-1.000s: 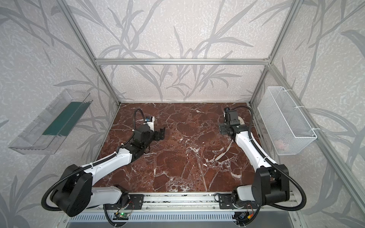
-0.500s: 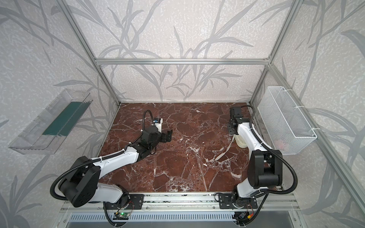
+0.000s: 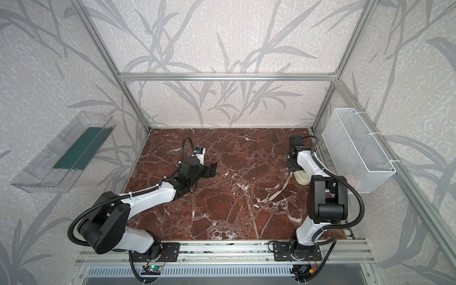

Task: Tie the shoes
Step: 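Grasp the white sneaker's heel collar with the right gripper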

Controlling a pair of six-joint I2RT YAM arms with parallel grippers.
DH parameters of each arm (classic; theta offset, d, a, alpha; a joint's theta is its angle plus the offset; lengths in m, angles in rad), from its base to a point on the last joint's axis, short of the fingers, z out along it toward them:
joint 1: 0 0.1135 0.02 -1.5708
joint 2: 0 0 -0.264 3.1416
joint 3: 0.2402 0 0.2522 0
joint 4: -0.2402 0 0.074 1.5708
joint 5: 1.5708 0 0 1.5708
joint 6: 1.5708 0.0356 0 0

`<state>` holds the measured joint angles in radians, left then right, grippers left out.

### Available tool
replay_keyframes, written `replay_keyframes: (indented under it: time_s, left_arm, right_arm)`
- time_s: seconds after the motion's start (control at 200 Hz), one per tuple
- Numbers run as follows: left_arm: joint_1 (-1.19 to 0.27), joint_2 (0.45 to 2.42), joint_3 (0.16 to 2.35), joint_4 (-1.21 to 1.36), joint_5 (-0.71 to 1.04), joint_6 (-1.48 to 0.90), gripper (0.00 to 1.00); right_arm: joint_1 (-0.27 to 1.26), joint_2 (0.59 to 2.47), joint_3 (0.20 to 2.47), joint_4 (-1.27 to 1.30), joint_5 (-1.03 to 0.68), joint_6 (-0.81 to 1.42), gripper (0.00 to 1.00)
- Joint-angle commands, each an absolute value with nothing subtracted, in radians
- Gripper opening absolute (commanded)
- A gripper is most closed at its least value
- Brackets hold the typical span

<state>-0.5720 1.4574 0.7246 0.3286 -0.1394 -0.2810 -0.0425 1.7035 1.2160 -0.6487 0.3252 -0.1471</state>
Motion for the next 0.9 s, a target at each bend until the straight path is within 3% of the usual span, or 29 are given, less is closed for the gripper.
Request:
replay_keyframes:
  time_s: [0.0,0.31,0.595,0.74,0.895]
  left_arm:
    - [-0.579,1.465,0.762,0.34,-0.137,-0.278,0.95]
    - [-0.582,1.463,0.764,0.326,-0.143,-0.272,0.95]
    - [-0.584,1.44,0.762,0.3,-0.168,-0.262,0.95]
    - [-0.583,1.407,0.745,0.283,-0.181,-0.261,0.95]
    - [-0.583,1.361,0.716,0.269,-0.199,-0.255,0.95]
  right_arm:
    - [-0.062,1.732,1.254,-0.675,0.339,-0.152,0.32]
    - [-0.089,1.792,1.274,-0.682,0.297,-0.164,0.27]
    - [-0.081,1.79,1.319,-0.761,0.008,-0.134,0.18]
    - [-0.053,1.764,1.328,-0.784,-0.017,-0.104,0.12]
    - [0.0,1.749,1.318,-0.802,-0.025,-0.11,0.11]
